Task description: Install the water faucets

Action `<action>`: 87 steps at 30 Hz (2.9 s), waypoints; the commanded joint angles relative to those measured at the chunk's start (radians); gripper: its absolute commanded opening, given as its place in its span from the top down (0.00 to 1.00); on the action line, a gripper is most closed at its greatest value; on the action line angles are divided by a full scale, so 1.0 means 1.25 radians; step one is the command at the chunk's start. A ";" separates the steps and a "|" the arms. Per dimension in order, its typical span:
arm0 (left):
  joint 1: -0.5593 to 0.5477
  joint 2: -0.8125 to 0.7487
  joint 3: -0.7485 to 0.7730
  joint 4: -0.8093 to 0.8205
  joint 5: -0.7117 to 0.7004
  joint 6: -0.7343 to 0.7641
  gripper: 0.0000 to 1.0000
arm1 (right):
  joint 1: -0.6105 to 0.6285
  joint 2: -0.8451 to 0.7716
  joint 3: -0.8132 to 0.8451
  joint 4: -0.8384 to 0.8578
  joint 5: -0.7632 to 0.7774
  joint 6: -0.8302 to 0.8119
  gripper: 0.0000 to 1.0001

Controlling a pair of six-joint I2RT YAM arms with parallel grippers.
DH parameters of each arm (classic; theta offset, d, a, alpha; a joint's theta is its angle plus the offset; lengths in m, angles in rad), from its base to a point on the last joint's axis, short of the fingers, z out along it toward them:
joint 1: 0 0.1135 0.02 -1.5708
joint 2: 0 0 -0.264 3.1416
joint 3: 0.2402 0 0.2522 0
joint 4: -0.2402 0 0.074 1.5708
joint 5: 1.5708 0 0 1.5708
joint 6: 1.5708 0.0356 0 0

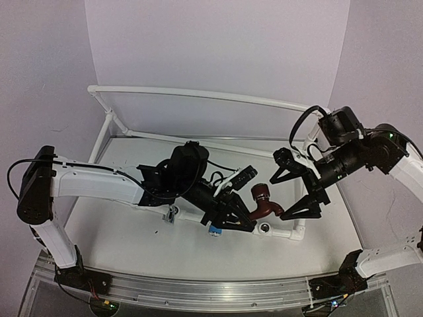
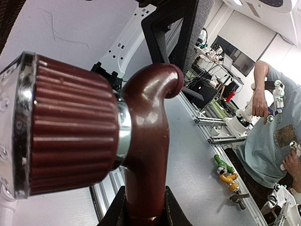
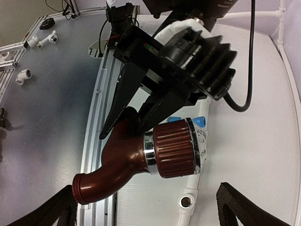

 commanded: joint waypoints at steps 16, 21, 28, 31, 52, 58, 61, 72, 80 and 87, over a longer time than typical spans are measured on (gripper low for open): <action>-0.004 0.038 0.082 0.006 0.071 0.011 1.00 | 0.108 0.029 0.030 0.069 0.098 -0.083 0.02; -0.004 0.045 0.091 0.004 0.080 0.008 1.00 | 0.128 0.022 0.022 0.075 0.120 -0.099 0.03; -0.004 0.049 0.093 0.007 0.082 0.001 1.00 | 0.144 0.030 0.021 0.084 0.134 -0.084 0.11; -0.004 0.048 0.093 0.008 0.076 0.001 1.00 | 0.146 0.033 0.018 0.085 0.140 -0.076 0.14; 0.000 0.026 0.076 -0.013 0.012 0.006 0.46 | 0.152 0.003 0.014 0.078 0.229 0.008 0.45; 0.013 -0.065 -0.012 -0.013 -0.116 0.003 0.01 | 0.152 -0.043 -0.028 0.074 0.303 0.094 0.46; 0.016 -0.124 -0.071 -0.010 -0.246 0.004 0.00 | 0.152 -0.062 -0.063 0.048 0.339 0.109 0.48; 0.018 -0.244 -0.164 0.026 -0.656 -0.059 0.00 | 0.152 -0.027 -0.224 0.056 0.551 -0.044 0.54; 0.030 -0.244 -0.129 -0.099 -0.922 -0.197 0.00 | 0.153 0.078 -0.192 0.092 0.684 -0.114 0.58; 0.042 -0.272 -0.083 -0.266 -1.119 -0.364 0.00 | 0.167 0.169 -0.133 0.043 0.643 -0.020 0.59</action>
